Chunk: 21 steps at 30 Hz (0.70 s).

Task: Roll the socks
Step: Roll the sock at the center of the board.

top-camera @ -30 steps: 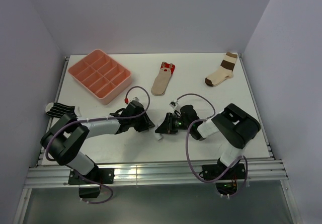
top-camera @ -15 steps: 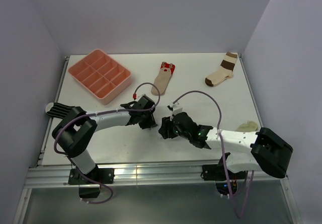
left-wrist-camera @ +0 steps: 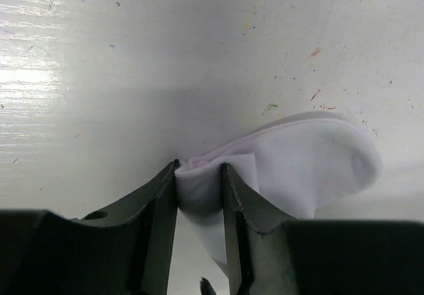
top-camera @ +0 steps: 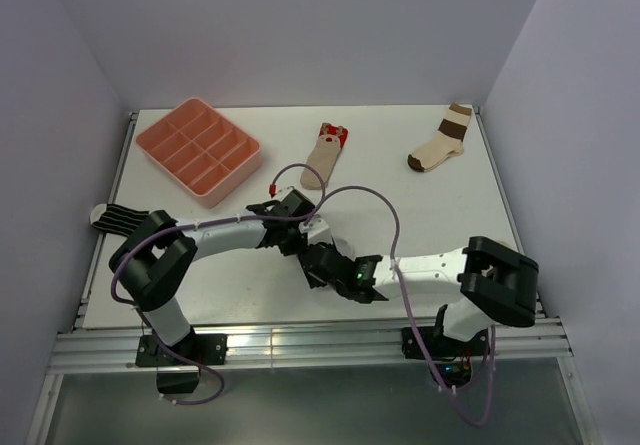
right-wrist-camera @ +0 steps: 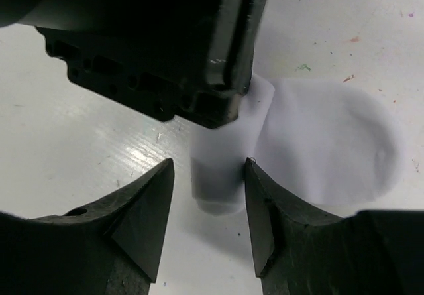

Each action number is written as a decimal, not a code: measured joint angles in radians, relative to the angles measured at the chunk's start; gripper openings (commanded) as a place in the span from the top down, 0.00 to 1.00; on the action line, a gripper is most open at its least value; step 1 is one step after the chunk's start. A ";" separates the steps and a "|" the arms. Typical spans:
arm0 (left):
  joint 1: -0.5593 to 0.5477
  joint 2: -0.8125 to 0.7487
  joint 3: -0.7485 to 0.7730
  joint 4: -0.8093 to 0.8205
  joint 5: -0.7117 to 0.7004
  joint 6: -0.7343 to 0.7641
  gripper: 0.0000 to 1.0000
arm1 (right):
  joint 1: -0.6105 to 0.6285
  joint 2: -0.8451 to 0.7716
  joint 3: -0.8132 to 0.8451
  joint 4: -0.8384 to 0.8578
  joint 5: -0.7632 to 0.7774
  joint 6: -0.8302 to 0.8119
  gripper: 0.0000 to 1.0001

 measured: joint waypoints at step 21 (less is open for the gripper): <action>-0.013 -0.183 -0.116 -0.022 -0.080 -0.023 0.20 | -0.059 -0.008 -0.204 0.330 -0.098 0.104 1.00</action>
